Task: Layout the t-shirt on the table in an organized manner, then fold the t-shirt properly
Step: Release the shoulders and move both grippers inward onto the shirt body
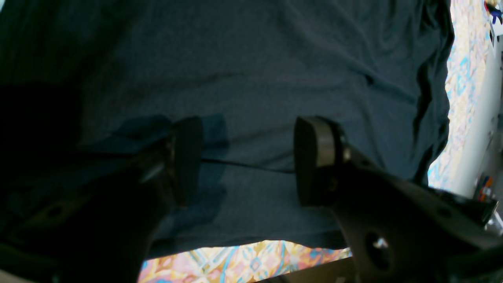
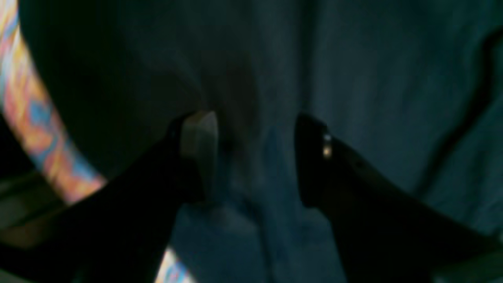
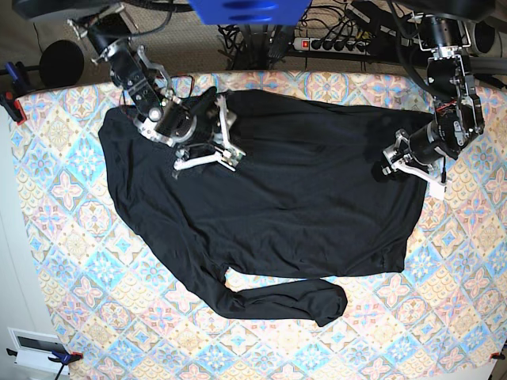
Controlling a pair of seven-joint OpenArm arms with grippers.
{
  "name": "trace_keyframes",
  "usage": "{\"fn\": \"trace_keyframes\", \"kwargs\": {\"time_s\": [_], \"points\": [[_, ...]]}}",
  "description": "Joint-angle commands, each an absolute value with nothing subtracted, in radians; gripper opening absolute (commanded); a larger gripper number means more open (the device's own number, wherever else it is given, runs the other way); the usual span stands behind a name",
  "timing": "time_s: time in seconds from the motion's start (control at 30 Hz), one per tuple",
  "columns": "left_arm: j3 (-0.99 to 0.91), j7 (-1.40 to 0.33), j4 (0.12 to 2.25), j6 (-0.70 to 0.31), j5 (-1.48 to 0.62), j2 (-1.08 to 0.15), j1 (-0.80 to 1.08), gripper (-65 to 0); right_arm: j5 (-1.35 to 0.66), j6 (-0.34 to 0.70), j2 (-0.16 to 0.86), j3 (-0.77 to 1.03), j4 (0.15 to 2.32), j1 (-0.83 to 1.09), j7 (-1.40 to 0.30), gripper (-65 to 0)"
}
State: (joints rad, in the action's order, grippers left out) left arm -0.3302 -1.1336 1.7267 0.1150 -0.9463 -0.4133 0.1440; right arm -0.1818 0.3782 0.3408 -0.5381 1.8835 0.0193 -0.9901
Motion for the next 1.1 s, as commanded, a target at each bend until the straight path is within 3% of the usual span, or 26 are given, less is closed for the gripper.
{"fn": "trace_keyframes", "kwargs": {"time_s": [0.0,0.3,0.77,1.07], "points": [[-0.337,-1.125,1.742,0.113,-0.958,-0.420,0.134,-28.7,-0.185,0.380,0.346,-0.547,1.879,0.012,-0.987,-36.9],[-0.340,-1.125,1.741,0.113,-0.958,-0.406,0.134,-28.7,-0.185,0.380,0.348,-0.559,1.862,0.021,-0.986,-51.4],[-0.337,-1.125,1.739,0.113,-0.957,-0.404,0.134,-28.7,-0.188,0.380,0.346,-0.564,1.896,0.050,-0.990,-44.0],[-0.337,-1.125,1.738,0.113,-0.957,-0.403,0.134,-28.7,-0.186,0.380,0.346,-0.638,1.765,0.044,-0.987,-42.6]]}}
